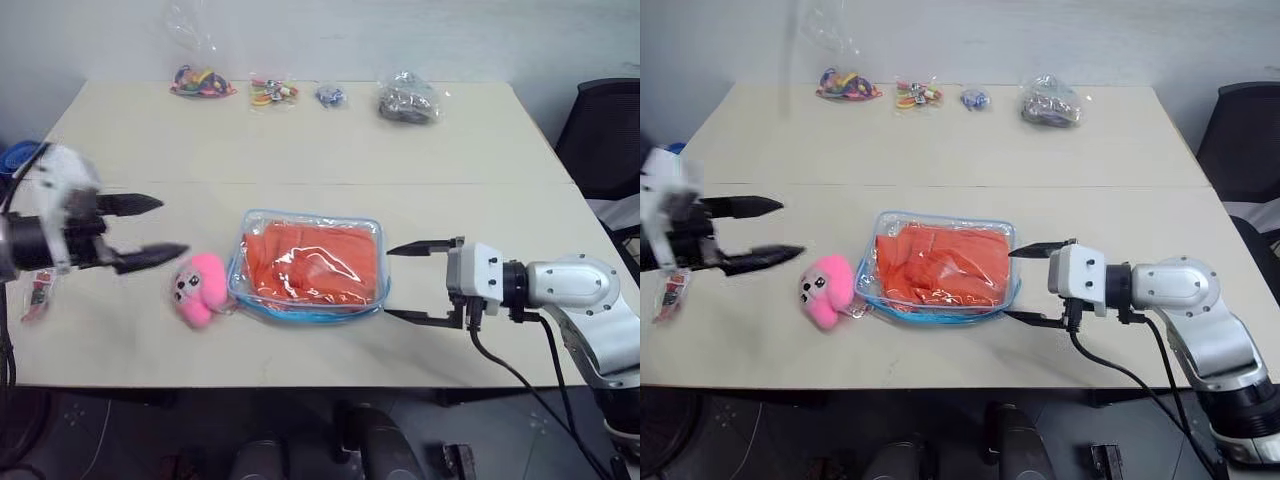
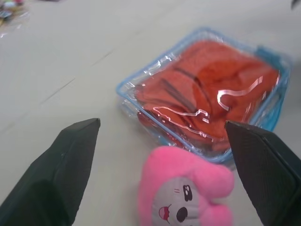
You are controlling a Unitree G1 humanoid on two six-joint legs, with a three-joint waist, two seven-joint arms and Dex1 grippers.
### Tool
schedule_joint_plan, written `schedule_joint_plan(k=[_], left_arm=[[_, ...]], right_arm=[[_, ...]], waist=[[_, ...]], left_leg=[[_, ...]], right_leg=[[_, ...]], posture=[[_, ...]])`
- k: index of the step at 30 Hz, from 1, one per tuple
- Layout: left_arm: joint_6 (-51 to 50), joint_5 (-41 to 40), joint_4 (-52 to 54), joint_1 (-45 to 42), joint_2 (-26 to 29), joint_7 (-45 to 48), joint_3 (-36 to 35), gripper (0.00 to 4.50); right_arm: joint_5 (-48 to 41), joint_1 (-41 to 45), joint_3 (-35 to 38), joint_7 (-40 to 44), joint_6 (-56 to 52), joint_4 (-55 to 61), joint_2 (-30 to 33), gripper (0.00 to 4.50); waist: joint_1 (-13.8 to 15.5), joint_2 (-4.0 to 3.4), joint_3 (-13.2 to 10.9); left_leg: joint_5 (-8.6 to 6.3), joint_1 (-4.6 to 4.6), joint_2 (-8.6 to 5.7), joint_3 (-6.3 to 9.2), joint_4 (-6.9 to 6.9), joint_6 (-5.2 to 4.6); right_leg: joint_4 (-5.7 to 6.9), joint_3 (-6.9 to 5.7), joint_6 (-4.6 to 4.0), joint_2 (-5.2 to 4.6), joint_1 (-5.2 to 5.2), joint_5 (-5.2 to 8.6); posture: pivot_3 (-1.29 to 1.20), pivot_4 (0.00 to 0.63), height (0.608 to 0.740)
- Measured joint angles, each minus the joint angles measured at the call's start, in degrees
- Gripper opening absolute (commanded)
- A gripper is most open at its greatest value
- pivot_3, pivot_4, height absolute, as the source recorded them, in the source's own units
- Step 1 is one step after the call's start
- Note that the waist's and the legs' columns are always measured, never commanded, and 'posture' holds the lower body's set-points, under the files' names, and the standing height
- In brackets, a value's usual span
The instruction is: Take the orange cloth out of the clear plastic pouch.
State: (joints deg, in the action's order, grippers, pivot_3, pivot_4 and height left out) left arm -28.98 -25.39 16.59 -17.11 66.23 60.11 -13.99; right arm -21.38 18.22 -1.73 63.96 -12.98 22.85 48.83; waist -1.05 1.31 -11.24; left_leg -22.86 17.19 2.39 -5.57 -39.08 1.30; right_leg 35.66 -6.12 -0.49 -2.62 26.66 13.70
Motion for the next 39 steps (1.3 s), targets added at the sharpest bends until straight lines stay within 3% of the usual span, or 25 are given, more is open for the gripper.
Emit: schedule_joint_plan(k=[3, 11, 16, 25, 35, 39], left_arm=[[14.7, 12.8, 0.3, 0.6, -0.5, -0.6, 10.4, 4.50], [33.0, 29.7, -7.2, -2.8, -9.1, -7.8, 19.5, 4.50], [32.6, 30.7, -7.1, -2.7, -12.8, -9.1, 19.9, 4.50], [30.6, 28.4, -1.3, 0.2, -13.7, -5.3, 20.4, 4.50], [30.1, 30.3, -1.7, -1.2, -15.9, -5.7, 21.3, 4.50], [30.3, 30.4, -2.1, -2.0, -16.1, -5.9, 21.3, 3.43]], right_arm=[[-3.7, -1.0, 0.8, -0.1, -5.2, 3.0, 0.6, 4.47], [-5.4, -3.4, 2.1, -3.4, -9.5, 6.9, 0.5, 4.47], [-4.6, -3.0, 2.1, -4.5, -9.5, 6.8, 0.5, 4.47], [-3.8, -2.8, 2.0, -5.2, -8.6, 6.5, -0.2, 4.47], [-3.9, -3.5, 1.9, -4.2, -8.4, 6.5, -0.2, 4.47], [-3.8, -3.5, 1.9, -4.1, -8.4, 6.5, -0.2, 4.50]], waist=[[-0.1, 0.00, 0.0], [0.5, 0.01, 0.0], [1.1, 0.01, 0.0], [1.1, 0.01, 0.0], [1.0, 0.02, 0.0], [1.0, 0.02, 0.0]], left_leg=[[0.00, 0.05, 0.06, -0.07, 0.01, 0.00], [-0.08, 0.20, 0.11, -0.20, 0.02, -0.17], [-0.11, 0.08, 0.12, -0.26, 0.00, -0.22], [-0.10, 0.08, 0.12, -0.28, 0.00, -0.21], [-0.09, 0.09, 0.12, -0.28, 0.00, -0.21], [-0.09, 0.08, 0.11, -0.28, 0.00, -0.21]], right_leg=[[0.01, 0.09, -0.02, 0.16, -0.01, 0.01], [-0.04, 0.15, 0.01, 0.21, -0.02, -0.01], [-0.10, 0.13, 0.04, 0.21, -0.01, -0.03], [-0.06, 0.16, 0.04, 0.21, -0.02, -0.03], [-0.04, 0.18, 0.04, 0.23, -0.07, -0.03], [-0.03, 0.18, 0.04, 0.23, -0.07, -0.02]], posture=[[0.00, 0.150, 0.740], [0.00, 0.150, 0.740], [0.00, 0.150, 0.740], [0.00, 0.150, 0.740], [0.00, 0.150, 0.740], [0.00, 0.150, 0.740]])
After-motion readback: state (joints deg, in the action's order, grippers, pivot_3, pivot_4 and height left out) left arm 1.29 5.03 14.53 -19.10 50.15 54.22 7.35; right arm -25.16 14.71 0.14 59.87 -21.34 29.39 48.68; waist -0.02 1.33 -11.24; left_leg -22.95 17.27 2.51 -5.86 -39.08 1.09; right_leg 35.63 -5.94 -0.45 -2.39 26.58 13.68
